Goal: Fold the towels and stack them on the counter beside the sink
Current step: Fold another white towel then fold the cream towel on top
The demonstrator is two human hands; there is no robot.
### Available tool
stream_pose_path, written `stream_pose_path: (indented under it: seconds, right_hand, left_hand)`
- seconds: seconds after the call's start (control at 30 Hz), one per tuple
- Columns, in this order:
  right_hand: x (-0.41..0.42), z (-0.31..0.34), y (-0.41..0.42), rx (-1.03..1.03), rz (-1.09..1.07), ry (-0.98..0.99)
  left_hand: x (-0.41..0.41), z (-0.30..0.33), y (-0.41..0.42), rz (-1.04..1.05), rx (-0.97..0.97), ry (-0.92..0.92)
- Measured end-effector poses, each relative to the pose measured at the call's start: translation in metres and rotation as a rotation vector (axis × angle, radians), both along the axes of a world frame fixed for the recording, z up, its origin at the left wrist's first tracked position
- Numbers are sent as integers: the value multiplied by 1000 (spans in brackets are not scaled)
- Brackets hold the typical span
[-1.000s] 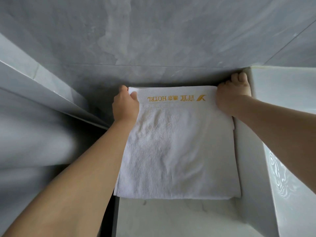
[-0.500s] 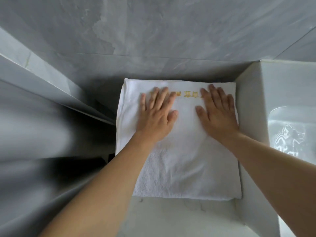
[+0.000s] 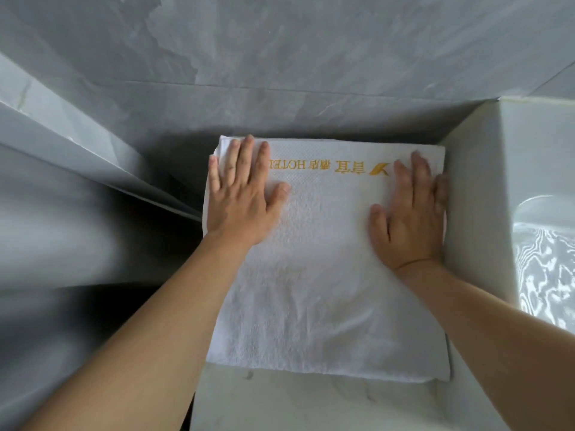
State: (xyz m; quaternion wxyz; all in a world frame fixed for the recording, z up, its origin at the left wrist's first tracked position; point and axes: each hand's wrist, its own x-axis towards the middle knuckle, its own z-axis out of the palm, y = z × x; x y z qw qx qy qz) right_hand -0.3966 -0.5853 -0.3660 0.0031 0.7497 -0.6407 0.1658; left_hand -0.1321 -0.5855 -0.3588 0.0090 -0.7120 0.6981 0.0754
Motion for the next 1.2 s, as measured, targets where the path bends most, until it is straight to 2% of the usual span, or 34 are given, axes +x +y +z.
stream_pose_path:
  seconds: [0.1,0.17,0.2,0.27,0.37,0.47,0.63,0.8,0.97,1.1,1.2]
  right_hand:
    - [1,-6,8,-132,38,-10]
    - [3,-6,9,-126,-5,-16]
    - [4,-5,8,-118,-23,-17]
    - [4,-4,8,-122,-19,-5]
    - [2,-5,7,-136,1,29]
    - [2,-6,7,-131,-9,72]
    - [4,-4,7,23,-102,159]
    - [10,1,3,116,-101,139]
    - [16,21,-15,88,-238,64]
    - [16,25,-45,81,-191,138]
    - [10,11,-45,112,-167,52]
  left_hand:
    - [0,8,-2,118,-131,116]
    - [0,22,-3,365,-305,227]
    - [-1,29,-5,485,-332,313]
    - [-2,36,-7,642,-250,420]
    - [-4,38,-9,676,-156,326]
    - [-4,39,-12,674,-187,323]
    - [12,41,-13,902,-82,649]
    - [15,44,7,801,-129,803]
    - [19,47,-3,853,-1,973]
    - [19,50,-8,703,-118,826]
    - [17,43,-4,615,-138,645]
